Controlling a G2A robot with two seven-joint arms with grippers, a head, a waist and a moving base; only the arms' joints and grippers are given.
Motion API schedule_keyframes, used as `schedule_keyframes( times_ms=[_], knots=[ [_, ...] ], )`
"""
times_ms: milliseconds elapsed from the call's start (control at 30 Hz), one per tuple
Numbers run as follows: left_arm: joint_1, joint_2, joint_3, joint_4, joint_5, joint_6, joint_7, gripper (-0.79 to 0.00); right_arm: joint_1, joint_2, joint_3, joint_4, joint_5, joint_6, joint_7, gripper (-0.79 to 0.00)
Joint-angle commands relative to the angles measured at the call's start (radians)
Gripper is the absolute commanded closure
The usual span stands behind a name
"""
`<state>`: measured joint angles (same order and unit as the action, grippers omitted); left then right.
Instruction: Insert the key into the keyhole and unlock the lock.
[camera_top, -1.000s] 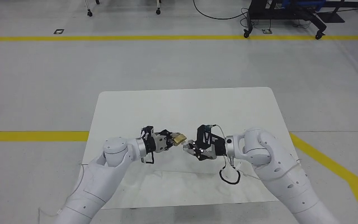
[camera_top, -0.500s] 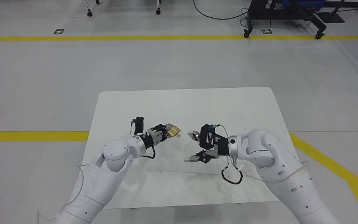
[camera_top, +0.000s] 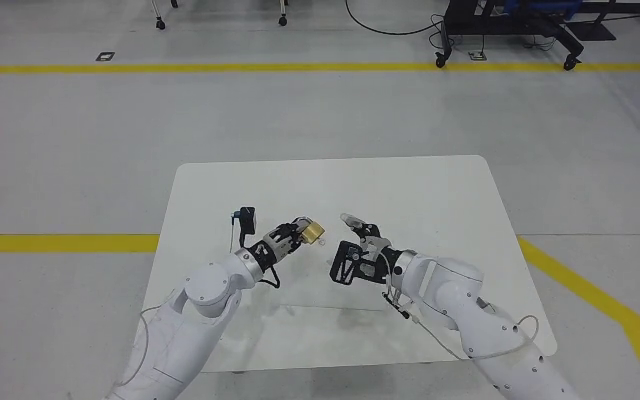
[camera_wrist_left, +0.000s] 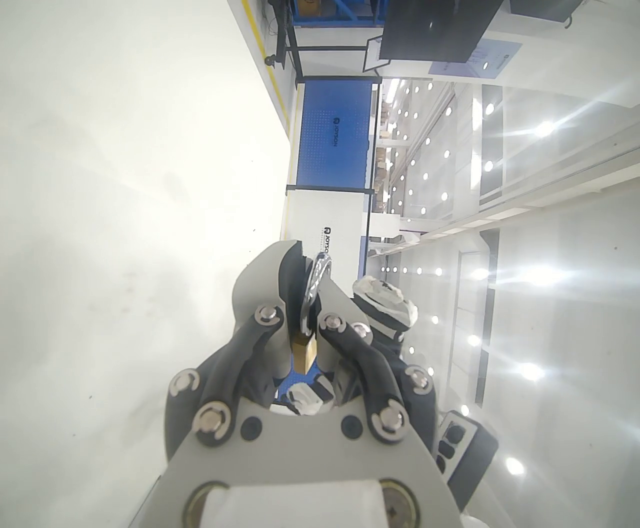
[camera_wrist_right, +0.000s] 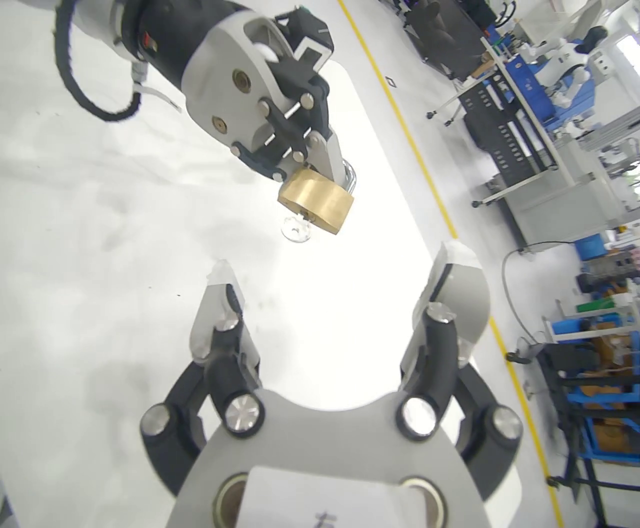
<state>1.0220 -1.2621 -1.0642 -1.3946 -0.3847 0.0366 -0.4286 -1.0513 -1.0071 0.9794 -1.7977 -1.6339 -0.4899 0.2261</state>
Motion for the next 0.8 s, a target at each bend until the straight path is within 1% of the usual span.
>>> schedule_keyframes(
  times_ms=[0, 167, 233, 333, 467, 633, 733, 767],
  knots=[
    [0.001, -0.001, -0.005, 0.000, -0.004, 0.003, 0.001, 0.000, -0.005, -0.001, -0.005, 0.002, -0.022, 0.002, -0.017, -0.296],
    [0.000, -0.004, -0.006, 0.002, -0.005, 0.015, 0.005, 0.000, -0.002, -0.007, -0.017, 0.008, -0.047, 0.003, -0.041, -0.271],
    [-0.002, -0.006, -0.005, 0.005, -0.007, 0.024, -0.001, 0.000, 0.004, -0.012, -0.026, 0.013, -0.065, 0.010, -0.025, -0.274],
    [-0.007, -0.008, -0.004, 0.010, -0.008, 0.032, -0.009, 0.000, 0.014, -0.019, -0.041, 0.016, -0.074, 0.021, -0.017, -0.256],
    [-0.012, -0.010, -0.004, 0.017, -0.011, 0.045, -0.019, 0.000, 0.027, -0.028, -0.060, 0.021, -0.086, 0.017, -0.012, -0.249],
    [-0.020, -0.013, -0.002, 0.025, -0.006, 0.058, -0.035, 0.000, 0.038, -0.038, -0.076, 0.027, -0.095, 0.009, -0.003, -0.222],
    [-0.022, -0.014, -0.003, 0.028, -0.006, 0.062, -0.040, 0.000, 0.043, -0.044, -0.084, 0.037, -0.095, 0.003, 0.001, -0.179],
    [-0.022, -0.014, -0.004, 0.029, -0.007, 0.063, -0.040, 0.000, 0.045, -0.046, -0.088, 0.040, -0.096, 0.002, 0.004, -0.175]
  ],
)
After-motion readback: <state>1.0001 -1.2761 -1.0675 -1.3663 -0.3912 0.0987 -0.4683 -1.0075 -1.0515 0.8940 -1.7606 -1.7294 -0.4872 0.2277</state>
